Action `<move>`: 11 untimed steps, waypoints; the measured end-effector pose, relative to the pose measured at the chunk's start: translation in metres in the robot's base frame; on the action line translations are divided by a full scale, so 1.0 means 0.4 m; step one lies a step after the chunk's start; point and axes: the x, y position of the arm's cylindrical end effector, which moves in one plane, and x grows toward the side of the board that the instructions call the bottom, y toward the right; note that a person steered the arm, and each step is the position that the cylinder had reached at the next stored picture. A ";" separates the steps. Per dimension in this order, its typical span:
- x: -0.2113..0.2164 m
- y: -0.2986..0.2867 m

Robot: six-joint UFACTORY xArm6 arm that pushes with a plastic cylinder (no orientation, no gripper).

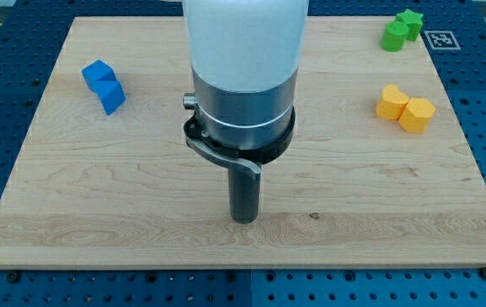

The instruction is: Nudge the blue triangle a bit up

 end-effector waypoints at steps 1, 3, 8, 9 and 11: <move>-0.003 0.000; -0.191 -0.190; -0.321 -0.496; -0.335 -0.552; -0.367 -0.553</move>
